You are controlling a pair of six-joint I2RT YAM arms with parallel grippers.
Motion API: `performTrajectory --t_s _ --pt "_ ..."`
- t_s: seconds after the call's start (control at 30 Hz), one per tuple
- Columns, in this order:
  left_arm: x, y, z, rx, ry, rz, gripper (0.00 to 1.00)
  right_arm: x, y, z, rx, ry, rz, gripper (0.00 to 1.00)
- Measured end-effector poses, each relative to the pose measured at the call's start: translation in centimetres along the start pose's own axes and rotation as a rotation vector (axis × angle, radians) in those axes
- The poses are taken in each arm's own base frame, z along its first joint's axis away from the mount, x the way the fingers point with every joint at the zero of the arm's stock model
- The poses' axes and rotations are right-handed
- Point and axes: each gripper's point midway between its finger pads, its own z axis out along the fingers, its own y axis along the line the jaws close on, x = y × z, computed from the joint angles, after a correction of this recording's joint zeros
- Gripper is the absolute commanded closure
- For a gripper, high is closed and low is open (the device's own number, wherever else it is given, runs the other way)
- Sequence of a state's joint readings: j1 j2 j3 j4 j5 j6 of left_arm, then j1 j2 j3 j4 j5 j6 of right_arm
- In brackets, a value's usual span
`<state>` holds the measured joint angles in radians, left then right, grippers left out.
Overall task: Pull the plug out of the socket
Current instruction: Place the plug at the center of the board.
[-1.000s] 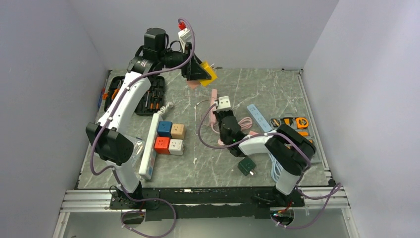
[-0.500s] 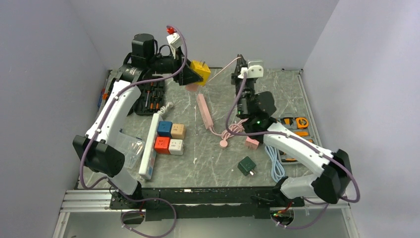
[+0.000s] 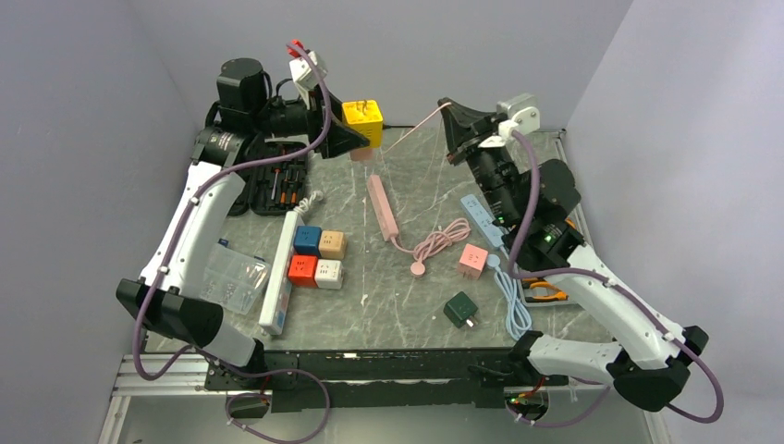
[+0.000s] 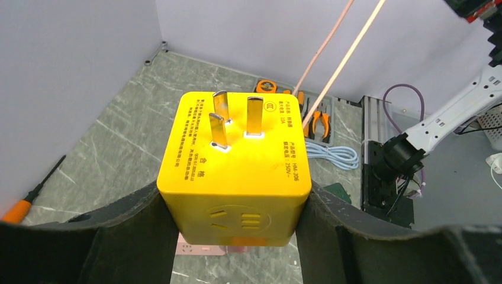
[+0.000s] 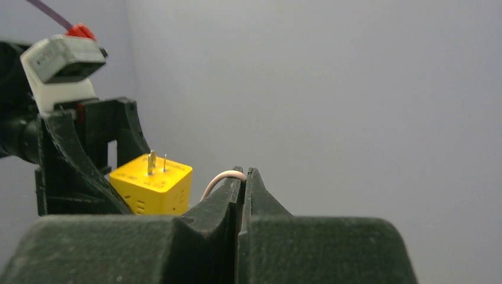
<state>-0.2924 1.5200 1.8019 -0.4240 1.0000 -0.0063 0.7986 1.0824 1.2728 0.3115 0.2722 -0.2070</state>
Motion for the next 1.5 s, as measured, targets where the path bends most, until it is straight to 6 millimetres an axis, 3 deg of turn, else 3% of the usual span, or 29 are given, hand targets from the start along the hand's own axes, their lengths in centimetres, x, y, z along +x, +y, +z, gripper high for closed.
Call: performTrajectory --t_s 0.13,0.43,0.53,0.63,0.7,0.8,0.93,1.03,1.13,1.23,1.33,1.5 --pt "-1.5 -0.9 -0.3 0.019 -0.028 0.015 1.0 -3.6 0.5 0.6 -0.05 -0.038 0.027 1.0" --pt "-6.8 -2.6 -1.1 0.037 -0.139 0.098 0.96 -14.2 0.6 2.4 -0.112 -0.241 0.081 1.0" --pt "-8.0 -3.0 -1.3 0.04 -0.165 0.123 0.96 -16.1 0.4 2.1 -0.117 -0.281 0.091 1.0" --pt "-7.6 -2.9 -1.2 0.04 -0.164 0.122 0.97 -15.9 0.0 1.7 -0.1 -0.274 0.092 1.0" --pt "-5.6 -2.6 -0.9 0.04 -0.13 0.085 0.98 -13.9 -0.3 1.1 -0.075 -0.227 0.089 1.0" --pt "-1.4 -1.5 0.2 0.026 -0.044 0.026 0.99 -8.3 -0.8 -0.2 -0.026 -0.104 0.093 1.0" --pt "7.8 -0.2 1.6 0.007 0.137 -0.099 0.98 2.7 -0.5 -3.4 0.027 0.136 0.139 1.0" --pt "15.1 -0.4 2.1 0.009 0.287 -0.185 0.97 12.0 0.8 -7.0 0.031 0.355 0.193 1.0" --pt "21.5 -2.1 2.6 0.052 0.444 -0.217 0.98 21.7 2.5 -12.3 0.035 0.612 0.26 1.0" --pt "26.7 -4.5 3.1 0.123 0.584 -0.203 0.94 28.2 3.3 -18.0 0.061 0.844 0.288 0.94" --pt "30.5 -6.5 3.0 0.185 0.689 -0.198 0.91 31.3 3.3 -21.7 0.113 1.007 0.299 0.87" --pt "35.0 -8.0 2.3 0.244 0.811 -0.185 0.78 32.4 2.5 -24.3 0.2 1.111 0.307 0.59"
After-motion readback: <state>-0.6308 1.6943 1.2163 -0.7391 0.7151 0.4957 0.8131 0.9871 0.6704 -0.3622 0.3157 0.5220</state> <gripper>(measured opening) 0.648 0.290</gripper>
